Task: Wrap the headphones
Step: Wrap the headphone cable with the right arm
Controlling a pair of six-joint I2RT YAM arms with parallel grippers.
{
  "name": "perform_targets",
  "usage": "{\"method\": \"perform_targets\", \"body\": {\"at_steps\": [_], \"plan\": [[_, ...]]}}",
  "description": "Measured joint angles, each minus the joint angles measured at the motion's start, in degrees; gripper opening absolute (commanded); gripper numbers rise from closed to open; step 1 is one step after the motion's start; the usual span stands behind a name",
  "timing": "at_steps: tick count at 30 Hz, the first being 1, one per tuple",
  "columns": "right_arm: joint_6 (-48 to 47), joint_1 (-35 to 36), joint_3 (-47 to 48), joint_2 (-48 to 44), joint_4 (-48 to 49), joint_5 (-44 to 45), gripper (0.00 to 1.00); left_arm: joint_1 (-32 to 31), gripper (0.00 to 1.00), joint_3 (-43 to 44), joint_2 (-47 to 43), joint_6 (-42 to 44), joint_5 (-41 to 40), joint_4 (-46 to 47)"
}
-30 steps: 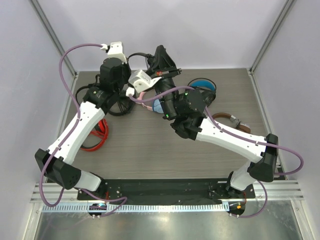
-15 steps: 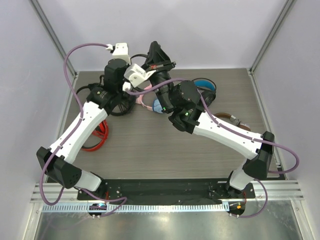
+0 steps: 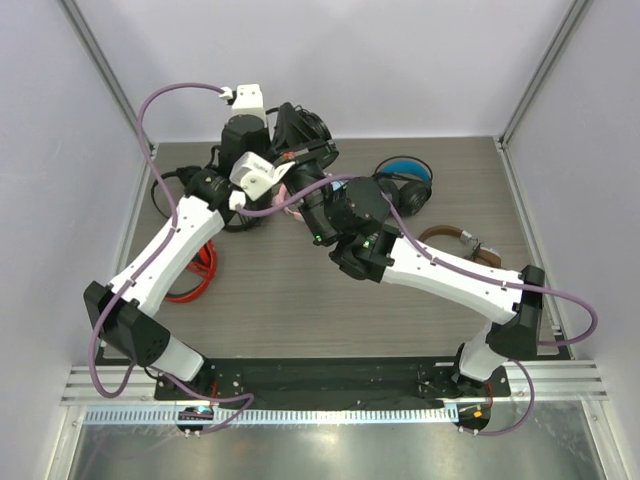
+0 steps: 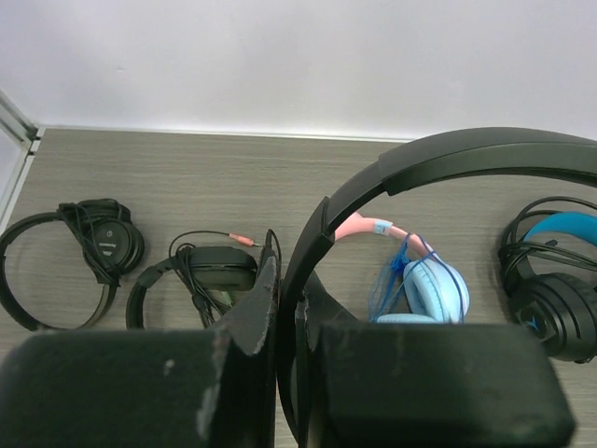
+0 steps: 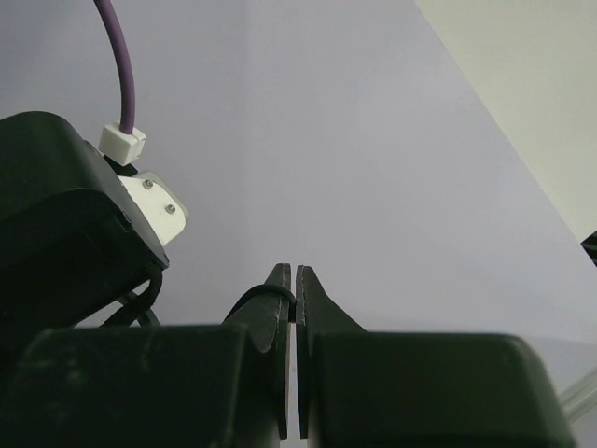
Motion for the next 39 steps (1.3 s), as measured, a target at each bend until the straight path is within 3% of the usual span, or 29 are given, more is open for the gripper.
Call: {"method": "perform_targets", "body": {"at_steps": [7,12,17,28,39], "plan": [[-3.39,1.07,-0.98,0.00,2.64,-0.07,0.15,-0.02,0.00,-1.75,-0.96,-0.39,1.70,2.69],[-3.61,-0.44,0.20,0.24,4.52,-0.35,0.15,0.00,0.00,-7.67,-4.42,-0.50,6.27,6.05],[3.56,-4.35,6.45,0.33,-1.29,-0.66,0.18,0.00,0.00,-10.32,-6.23,-0.72,8.94,7.04],[11.89,-9.22,9.73,0.70,-6.93,-2.14,0.18,-0.02,0.00,-10.34,-6.45,-0.59,11.13,7.91],[17.11,-14.80,11.17,3.72,-11.02,-5.42,0.10,-0.98,0.00,-10.34,-6.45,-0.61,14.43,7.87]]}}
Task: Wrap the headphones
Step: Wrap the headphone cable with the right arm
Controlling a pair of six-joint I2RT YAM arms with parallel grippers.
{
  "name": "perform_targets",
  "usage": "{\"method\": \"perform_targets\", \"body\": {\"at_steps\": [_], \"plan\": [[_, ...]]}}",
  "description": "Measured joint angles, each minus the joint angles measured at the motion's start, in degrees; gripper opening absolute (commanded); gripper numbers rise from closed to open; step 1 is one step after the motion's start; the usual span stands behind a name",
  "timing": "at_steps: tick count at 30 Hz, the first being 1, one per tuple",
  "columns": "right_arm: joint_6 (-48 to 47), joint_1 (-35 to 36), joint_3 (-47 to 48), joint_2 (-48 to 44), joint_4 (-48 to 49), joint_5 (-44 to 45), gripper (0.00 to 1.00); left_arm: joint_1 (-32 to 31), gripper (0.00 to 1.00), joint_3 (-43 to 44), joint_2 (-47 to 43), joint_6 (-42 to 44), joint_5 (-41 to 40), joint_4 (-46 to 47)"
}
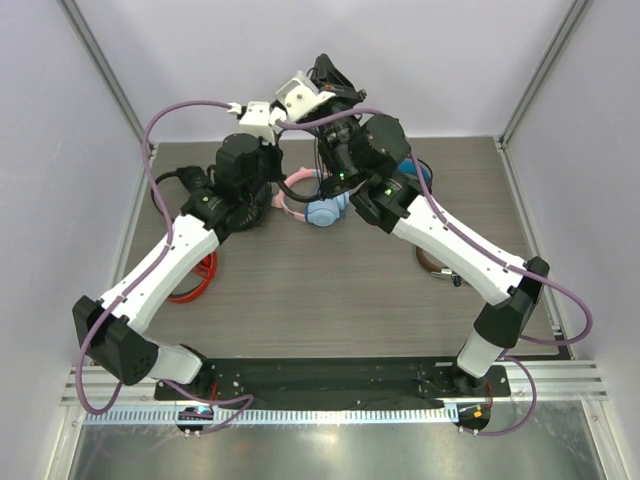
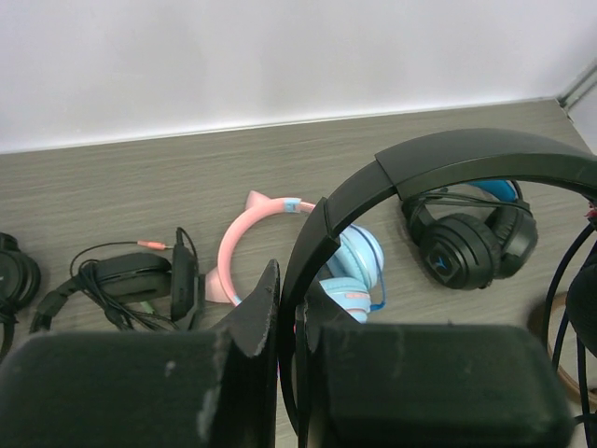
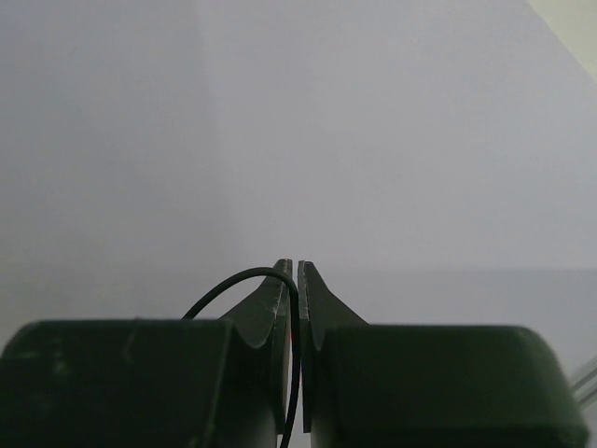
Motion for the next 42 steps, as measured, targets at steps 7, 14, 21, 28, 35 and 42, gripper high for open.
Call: {"method": "perform_targets", "body": {"at_steps": [7,14,21,28,35,42], "plan": [[2.34,-1.49,0.85,1.77,-1.22,-1.51,0.08,-2.25,0.00,-0.02,0.00,-0.02,1.09,0.00],[4.70,-4.81,1.01,2.58,-2.97,-3.02,0.06,-3.89,0.00,-1.05,-0.15,-0.61,3.04,0.09],[7.58,-8.63,0.20,3.06,-4.15,-3.56,0.05,-4.81,0.00,-2.14,-1.38,-1.84,6.03,1.16],[13.42,-12.81,-0.59,3.08,-7.76,-5.75,0.07,-4.76,0.00,-3.15,-3.80,-2.36,8.66,3.76],[19.93,-13.35,-1.01,3.08,-11.58,-7.34,0.08,-4.63,0.00,-3.15,-4.17,-2.38,11.02,4.57],[28.72,-14.25,-5.01,1.40,-14.45,-11.54,0.09,-4.52,0.00,-3.15,-4.17,-2.12,13.64,4.50]]}}
